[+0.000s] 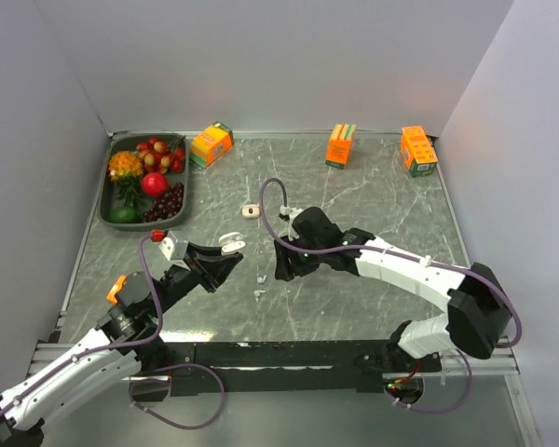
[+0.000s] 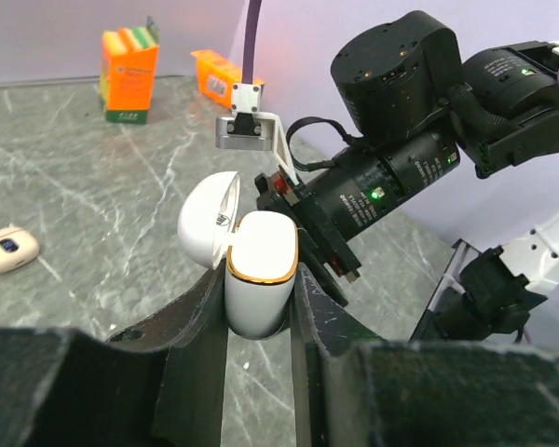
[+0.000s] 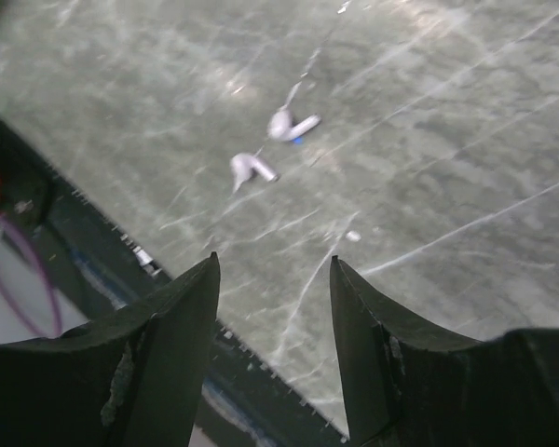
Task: Insert the wireless bluetooth earbuds into the charging case
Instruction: Adjust the earbud at the center of the board.
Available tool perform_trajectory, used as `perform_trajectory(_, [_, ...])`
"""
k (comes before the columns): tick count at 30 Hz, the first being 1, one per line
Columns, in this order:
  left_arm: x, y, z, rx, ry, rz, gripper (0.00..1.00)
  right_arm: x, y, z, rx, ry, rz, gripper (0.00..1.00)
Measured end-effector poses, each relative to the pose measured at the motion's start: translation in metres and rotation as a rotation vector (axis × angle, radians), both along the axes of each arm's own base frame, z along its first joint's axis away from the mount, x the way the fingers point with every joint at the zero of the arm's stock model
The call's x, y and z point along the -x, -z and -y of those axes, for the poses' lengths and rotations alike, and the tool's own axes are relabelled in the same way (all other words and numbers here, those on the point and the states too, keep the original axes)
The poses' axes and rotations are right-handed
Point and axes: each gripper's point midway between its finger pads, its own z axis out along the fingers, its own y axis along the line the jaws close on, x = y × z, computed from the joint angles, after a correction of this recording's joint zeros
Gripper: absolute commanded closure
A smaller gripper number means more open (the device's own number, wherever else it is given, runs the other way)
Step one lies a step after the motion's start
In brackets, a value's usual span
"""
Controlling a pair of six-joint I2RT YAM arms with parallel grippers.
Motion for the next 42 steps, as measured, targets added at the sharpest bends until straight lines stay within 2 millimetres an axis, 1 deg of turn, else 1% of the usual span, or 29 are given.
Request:
perform_trajectory(3, [-0.001, 0.006, -0.004, -0.015, -0.017, -0.02, 0.99, -0.008, 0.013, -0.002, 0.044, 0.017, 0.017, 0.43])
perform_trajectory(5, [0.0, 0.006, -0.006, -0.014, -0.022, -0.021, 0.99, -0.01, 0.021, -0.006, 0.078, 0.006, 0.027, 0.42])
perform_trajectory(10, [0.004, 0.003, -0.01, -0.008, -0.025, -0.016, 0.99, -0.015, 0.033, -0.029, 0.135, -0.085, 0.077, 0.41])
perform_trajectory(14, [0.007, -0.002, -0.014, 0.0, -0.026, -0.009, 0.99, -0.008, 0.041, -0.038, 0.15, -0.149, 0.095, 0.43])
perform_trajectory(18, [0.011, -0.008, -0.017, 0.017, -0.025, 0.007, 0.99, -0.004, 0.047, -0.046, 0.143, -0.175, 0.098, 0.44])
perform_trajectory(22, [0.012, -0.01, -0.018, 0.02, -0.022, 0.01, 0.99, -0.001, 0.052, -0.055, 0.131, -0.192, 0.099, 0.44])
perform_trajectory(27, [0.016, -0.012, -0.02, 0.025, -0.016, 0.016, 0.99, 0.005, 0.073, -0.06, 0.164, -0.208, 0.074, 0.45])
perform_trajectory(31, [0.018, -0.015, -0.021, 0.038, -0.012, 0.025, 0.99, 0.004, 0.085, -0.06, 0.192, -0.208, 0.064, 0.46])
perform_trajectory(34, [0.019, -0.015, -0.022, 0.037, -0.012, 0.025, 0.99, -0.002, 0.088, -0.061, 0.206, -0.193, 0.078, 0.46])
perform_trajectory(42, [0.019, -0.015, -0.022, 0.036, -0.011, 0.024, 0.99, -0.019, 0.076, -0.067, 0.213, -0.153, 0.145, 0.48])
